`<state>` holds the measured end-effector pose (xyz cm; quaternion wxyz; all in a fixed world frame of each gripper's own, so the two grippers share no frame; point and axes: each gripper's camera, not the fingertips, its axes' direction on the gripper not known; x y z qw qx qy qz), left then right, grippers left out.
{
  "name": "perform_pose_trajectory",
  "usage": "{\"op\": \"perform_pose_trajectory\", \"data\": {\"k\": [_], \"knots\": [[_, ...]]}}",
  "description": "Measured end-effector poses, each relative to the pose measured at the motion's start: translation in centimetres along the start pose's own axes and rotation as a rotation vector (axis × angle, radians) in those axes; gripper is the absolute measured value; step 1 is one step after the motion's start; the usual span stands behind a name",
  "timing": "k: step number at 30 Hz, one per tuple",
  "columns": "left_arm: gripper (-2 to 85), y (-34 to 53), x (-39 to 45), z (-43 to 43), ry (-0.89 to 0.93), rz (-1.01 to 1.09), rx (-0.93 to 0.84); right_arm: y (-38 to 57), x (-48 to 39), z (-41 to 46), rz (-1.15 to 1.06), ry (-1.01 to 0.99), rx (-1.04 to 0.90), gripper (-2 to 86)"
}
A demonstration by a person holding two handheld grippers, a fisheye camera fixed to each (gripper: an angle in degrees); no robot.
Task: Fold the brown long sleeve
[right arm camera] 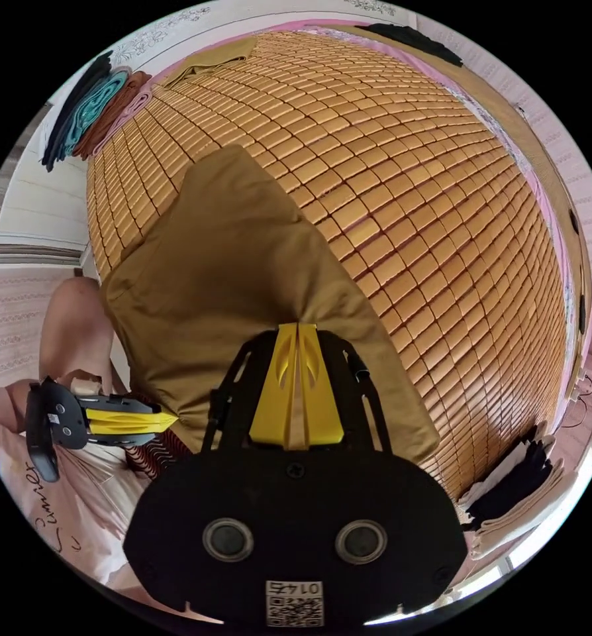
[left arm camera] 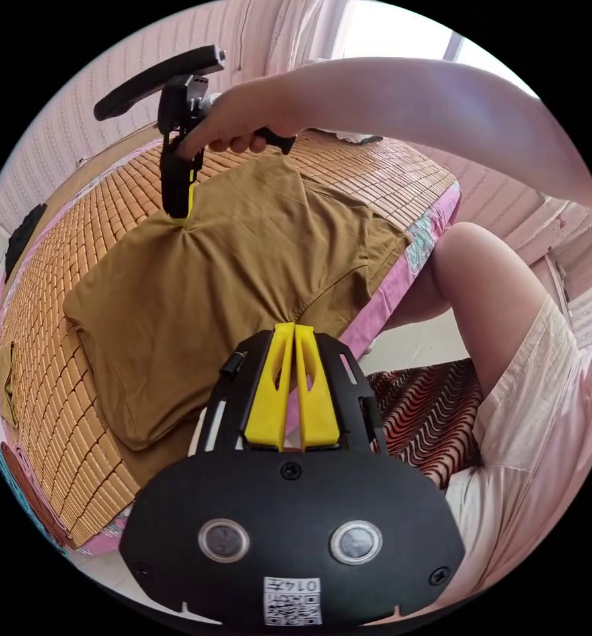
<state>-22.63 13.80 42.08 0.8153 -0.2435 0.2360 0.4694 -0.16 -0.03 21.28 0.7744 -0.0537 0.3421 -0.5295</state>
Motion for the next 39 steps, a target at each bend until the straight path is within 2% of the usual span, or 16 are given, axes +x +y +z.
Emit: {"op": "perform_pose_trajectory", "data": {"k": [5,7,10,12,16,18,21,26,28,30,32,35,36,37,39], "knots": [[-0.9,0.9,0.9,0.4,-0.009,0.022,0.006,-1.8,2.3,1.5,0.047,0.055,0.000,-0.5],[-0.7,1.5,0.8,0.4,0.017,0.016,0.017,-1.2,3.2,1.3,0.059,0.018,-0.007,-0.4],[0.8,2.3,1.1,-0.4,0.031,0.024,0.088,4.5,4.6,-1.6,0.119,-0.058,0.181,-0.4],[3.5,2.5,1.6,-1.0,0.033,0.041,0.149,12.3,5.4,-3.1,0.197,-0.074,0.305,-0.2],[10.5,1.6,3.7,-1.1,0.091,0.111,0.234,24.9,5.9,-1.1,0.388,-0.054,0.296,2.2],[12.3,0.8,5.0,-0.6,0.096,0.146,0.235,31.7,6.0,2.0,0.537,-0.121,0.204,9.4],[15.5,-0.7,7.5,0.4,0.074,0.215,0.225,37.9,5.8,5.3,0.659,-0.263,0.198,10.8],[22.2,-3.8,10.0,3.1,0.081,0.247,0.216,40.9,6.4,9.0,0.668,-0.365,0.203,4.0],[25.6,-5.1,10.9,4.7,0.075,0.256,0.169,41.8,7.1,9.0,0.655,-0.410,0.251,2.4],[26.3,-5.9,11.6,5.4,0.076,0.292,0.149,43.8,8.0,7.5,0.628,-0.490,0.388,1.5],[24.4,-6.4,12.1,5.8,0.073,0.304,0.144,45.2,8.6,6.6,0.598,-0.566,0.489,1.3],[15.4,-7.2,12.0,6.1,0.088,0.222,0.123,46.8,9.2,6.2,0.509,-0.710,0.573,1.2],[9.3,-7.4,11.8,6.1,0.079,0.180,0.089,47.4,9.3,6.2,0.476,-0.751,0.596,1.3],[4.7,-7.3,11.7,5.9,0.058,0.166,0.069,47.7,9.3,6.3,0.462,-0.762,0.600,1.4],[1.2,-6.6,12.1,5.3,0.064,0.196,0.087,49.2,9.4,6.6,0.447,-0.756,0.614,2.0]]}}
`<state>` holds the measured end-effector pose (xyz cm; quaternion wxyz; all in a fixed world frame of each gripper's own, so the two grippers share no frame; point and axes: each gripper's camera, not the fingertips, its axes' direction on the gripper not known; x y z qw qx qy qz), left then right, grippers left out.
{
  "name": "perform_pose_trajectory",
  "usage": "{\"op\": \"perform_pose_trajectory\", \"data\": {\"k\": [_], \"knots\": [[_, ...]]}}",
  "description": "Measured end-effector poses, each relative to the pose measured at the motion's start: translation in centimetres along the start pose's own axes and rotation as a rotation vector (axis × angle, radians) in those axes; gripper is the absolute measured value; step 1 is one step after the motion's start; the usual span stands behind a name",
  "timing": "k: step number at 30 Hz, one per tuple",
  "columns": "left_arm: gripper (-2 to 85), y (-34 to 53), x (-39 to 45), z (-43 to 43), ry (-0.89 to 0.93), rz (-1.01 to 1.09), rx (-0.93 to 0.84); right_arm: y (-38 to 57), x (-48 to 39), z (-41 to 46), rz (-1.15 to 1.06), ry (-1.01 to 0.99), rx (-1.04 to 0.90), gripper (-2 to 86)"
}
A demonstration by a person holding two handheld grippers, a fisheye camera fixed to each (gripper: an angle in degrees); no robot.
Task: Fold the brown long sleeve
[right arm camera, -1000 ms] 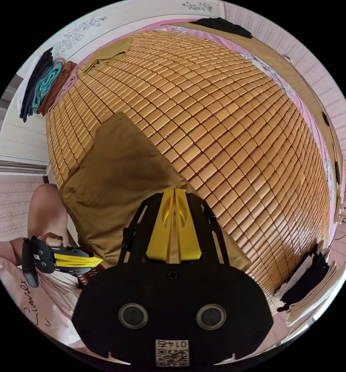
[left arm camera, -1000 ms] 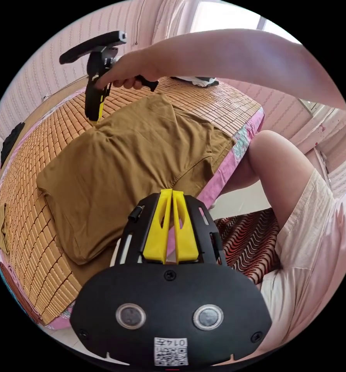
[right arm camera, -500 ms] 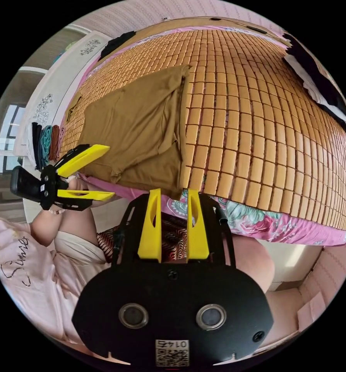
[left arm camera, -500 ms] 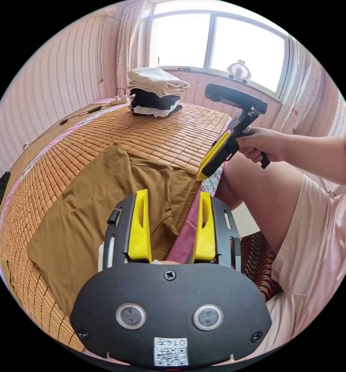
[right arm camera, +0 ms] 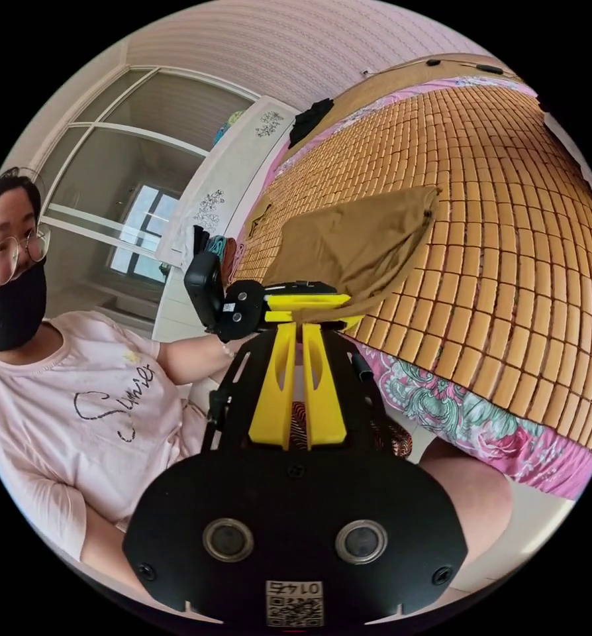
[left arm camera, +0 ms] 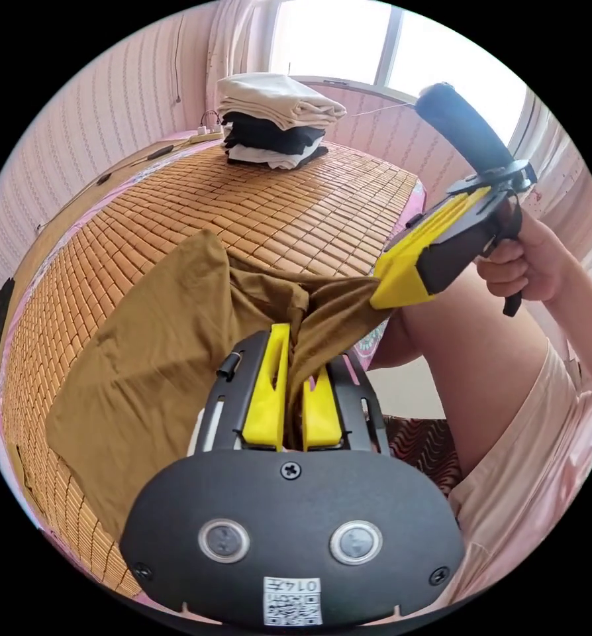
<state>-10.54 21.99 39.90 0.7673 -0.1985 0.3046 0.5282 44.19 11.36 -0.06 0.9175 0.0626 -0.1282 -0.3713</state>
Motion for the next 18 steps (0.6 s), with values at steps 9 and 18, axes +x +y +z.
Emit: {"op": "perform_pose_trajectory", "data": {"k": [9,18], "knots": [[-0.6,3.1,4.4,-2.1,0.027,0.143,0.000,1.1,9.0,-3.0,0.278,0.226,0.255,9.7],[-0.6,4.4,5.2,-4.7,0.023,0.193,0.058,-0.2,12.0,-2.2,0.323,0.149,0.290,1.4]]}}
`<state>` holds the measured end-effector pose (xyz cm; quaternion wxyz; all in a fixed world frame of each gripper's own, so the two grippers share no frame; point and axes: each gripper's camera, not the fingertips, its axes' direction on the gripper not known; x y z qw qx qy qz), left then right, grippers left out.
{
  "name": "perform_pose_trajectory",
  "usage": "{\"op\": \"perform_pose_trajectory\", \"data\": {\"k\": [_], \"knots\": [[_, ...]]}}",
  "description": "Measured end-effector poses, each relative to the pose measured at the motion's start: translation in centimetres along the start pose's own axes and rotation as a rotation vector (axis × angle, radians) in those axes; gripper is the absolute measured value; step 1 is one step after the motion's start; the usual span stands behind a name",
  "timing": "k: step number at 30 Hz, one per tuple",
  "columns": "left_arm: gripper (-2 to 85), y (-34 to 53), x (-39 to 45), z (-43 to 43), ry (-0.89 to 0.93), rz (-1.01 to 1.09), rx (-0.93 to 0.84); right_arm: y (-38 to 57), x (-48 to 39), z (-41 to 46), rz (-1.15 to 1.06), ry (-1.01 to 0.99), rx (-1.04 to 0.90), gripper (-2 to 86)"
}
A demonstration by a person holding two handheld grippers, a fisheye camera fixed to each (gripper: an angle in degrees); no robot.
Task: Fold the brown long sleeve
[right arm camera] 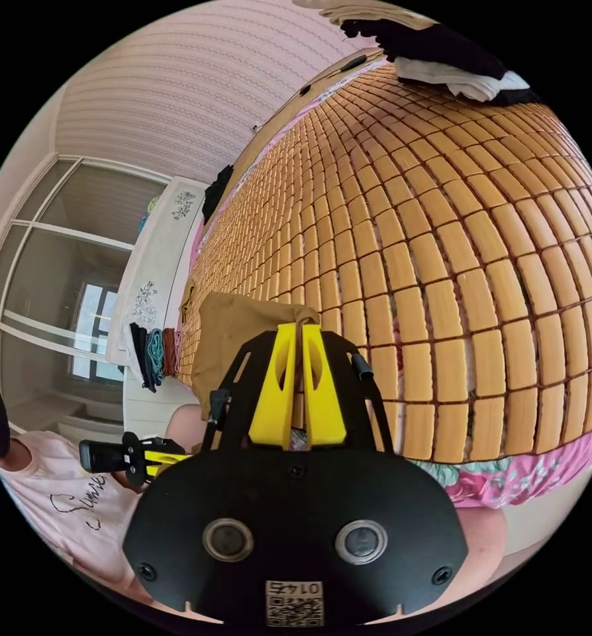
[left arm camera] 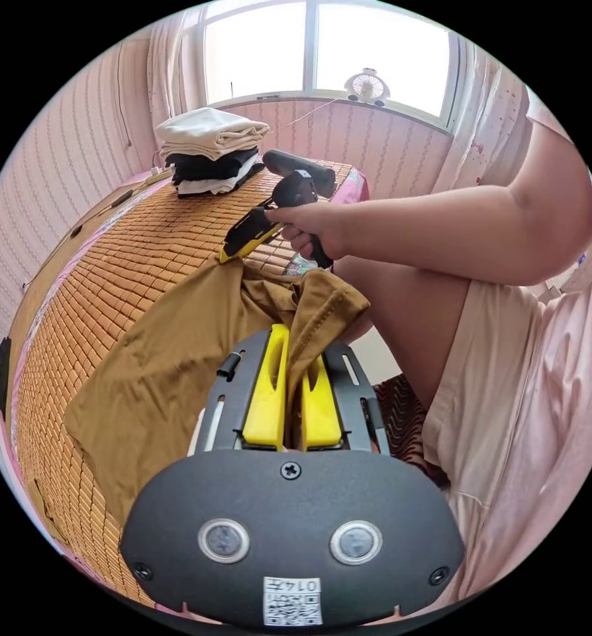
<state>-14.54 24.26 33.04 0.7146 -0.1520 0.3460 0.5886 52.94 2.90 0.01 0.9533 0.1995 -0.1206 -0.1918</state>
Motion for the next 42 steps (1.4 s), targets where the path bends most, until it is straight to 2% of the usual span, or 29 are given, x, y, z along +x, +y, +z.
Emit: {"op": "perform_pose_trajectory", "data": {"k": [5,8,10,12,16,18,22,24,28,33,36,39,42], "knots": [[-0.7,-1.9,-0.1,-1.2,0.090,-0.002,0.150,0.5,-1.2,-7.2,-0.032,-0.041,0.142,0.8],[-0.7,-3.5,-0.3,-2.5,0.133,-0.057,0.299,0.0,-3.9,-12.1,-0.085,0.038,0.191,0.7],[-0.6,-3.7,-1.3,-3.8,0.162,-0.138,0.375,-1.0,-6.2,-13.9,-0.125,0.097,0.186,0.8],[-0.5,-3.1,-2.3,-4.6,0.138,-0.181,0.380,-3.2,-9.6,-13.4,-0.182,0.138,0.127,0.8],[-0.3,0.8,-6.2,-6.0,0.042,-0.331,0.320,-6.9,-14.6,-6.6,-0.281,0.185,-0.022,1.1],[-0.3,2.8,-8.1,-6.1,0.011,-0.414,0.264,-9.0,-17.3,-0.2,-0.311,0.197,-0.105,1.4],[-0.6,6.3,-12.3,-5.4,0.102,-0.567,0.143,-11.1,-19.7,9.7,-0.306,0.248,-0.210,2.8],[-0.7,7.3,-13.7,-4.6,0.138,-0.617,0.079,-11.7,-20.9,14.2,-0.301,0.356,-0.278,5.0],[-0.2,9.3,-16.2,-4.2,0.159,-0.758,-0.046,-12.4,-24.2,15.1,-0.393,0.365,-0.279,6.9],[2.2,10.3,-17.6,-5.4,0.091,-0.808,-0.155,-13.5,-27.6,13.0,-0.571,0.388,-0.242,8.0],[6.0,10.1,-17.8,-7.1,-0.014,-0.780,-0.142,-13.6,-27.3,14.1,-0.638,0.521,-0.314,12.1],[9.4,9.3,-17.8,-7.1,0.021,-0.762,-0.081,-13.5,-26.6,16.2,-0.661,0.536,-0.412,13.9],[11.2,8.4,-18.2,-5.2,0.061,-0.785,-0.120,-13.2,-26.8,18.3,-0.683,0.563,-0.453,12.7]]}}
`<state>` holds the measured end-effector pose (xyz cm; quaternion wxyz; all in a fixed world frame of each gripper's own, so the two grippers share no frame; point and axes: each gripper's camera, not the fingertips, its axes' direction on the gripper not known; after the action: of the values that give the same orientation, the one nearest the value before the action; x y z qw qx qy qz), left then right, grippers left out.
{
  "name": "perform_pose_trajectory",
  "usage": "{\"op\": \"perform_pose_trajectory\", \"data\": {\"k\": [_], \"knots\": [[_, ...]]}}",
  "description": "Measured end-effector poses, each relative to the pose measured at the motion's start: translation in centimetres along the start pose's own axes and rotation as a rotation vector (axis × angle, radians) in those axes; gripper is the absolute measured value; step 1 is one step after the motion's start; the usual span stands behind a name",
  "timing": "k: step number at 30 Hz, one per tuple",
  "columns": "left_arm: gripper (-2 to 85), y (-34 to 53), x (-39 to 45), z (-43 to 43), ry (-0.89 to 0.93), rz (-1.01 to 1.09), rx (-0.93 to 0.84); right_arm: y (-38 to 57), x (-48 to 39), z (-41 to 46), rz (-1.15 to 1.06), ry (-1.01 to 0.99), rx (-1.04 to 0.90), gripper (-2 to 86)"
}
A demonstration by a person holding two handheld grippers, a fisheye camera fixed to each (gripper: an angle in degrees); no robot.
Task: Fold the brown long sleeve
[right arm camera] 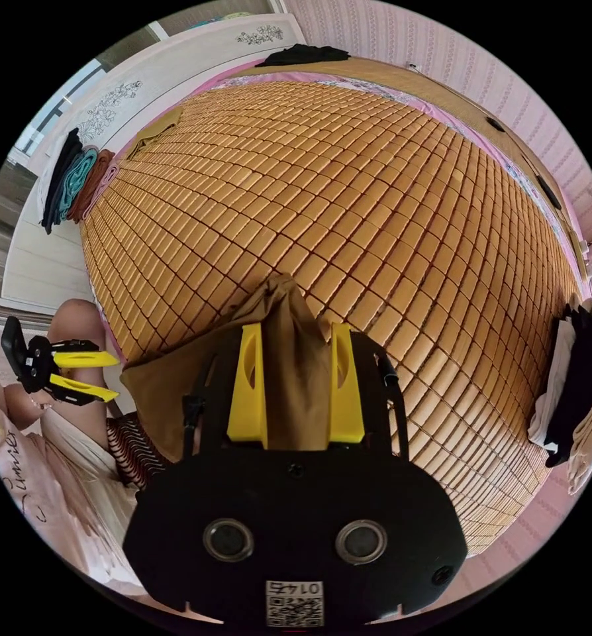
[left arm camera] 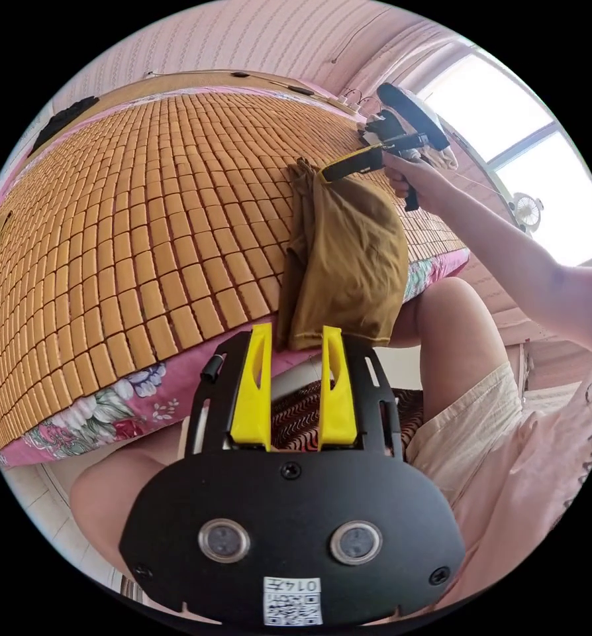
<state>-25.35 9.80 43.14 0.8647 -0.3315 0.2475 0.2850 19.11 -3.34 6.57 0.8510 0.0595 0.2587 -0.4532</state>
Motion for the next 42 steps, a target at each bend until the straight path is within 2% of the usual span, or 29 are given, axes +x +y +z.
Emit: {"op": "perform_pose_trajectory", "data": {"k": [2,6,8,11,19,25,32,35,37,41,42], "knots": [[10.6,-0.6,0.3,0.6,0.009,-0.007,-0.020,-0.3,-0.8,-0.3,-0.030,-0.008,0.032,10.3],[2.5,-0.8,1.1,0.4,-0.106,-0.018,-0.018,-0.6,-1.8,-1.0,-0.036,-0.058,0.043,5.8],[0.8,-0.8,1.4,0.2,-0.047,-0.003,-0.023,-0.3,-1.7,-1.6,-0.019,-0.088,0.066,4.8],[-0.4,-0.6,2.5,-0.3,-0.061,0.028,-0.004,1.1,-1.6,-4.2,0.003,-0.126,0.155,3.4],[-1.0,2.9,5.3,-8.1,0.033,0.132,0.225,7.5,-3.8,-14.3,-0.026,-0.086,0.410,1.4],[-1.0,4.9,6.4,-14.8,-0.022,0.177,0.389,6.9,-5.7,-20.0,-0.080,-0.119,0.575,1.2],[-1.0,5.1,3.8,-20.5,-0.146,0.154,0.593,-6.2,-10.7,-22.9,-0.252,-0.171,0.680,1.4],[-0.9,3.6,0.8,-21.8,-0.149,0.116,0.693,-14.1,-13.6,-24.4,-0.333,-0.148,0.687,1.6],[-0.8,2.4,-2.9,-23.1,-0.215,0.054,0.769,-20.0,-16.6,-25.3,-0.413,-0.115,0.663,1.8],[-0.1,1.6,-11.0,-26.4,-0.336,-0.148,0.868,-36.2,-28.3,-26.3,-0.645,-0.027,0.576,2.9],[0.6,1.6,-14.0,-27.4,-0.420,-0.239,0.881,-41.1,-32.4,-26.1,-0.685,-0.021,0.548,3.7]]}}
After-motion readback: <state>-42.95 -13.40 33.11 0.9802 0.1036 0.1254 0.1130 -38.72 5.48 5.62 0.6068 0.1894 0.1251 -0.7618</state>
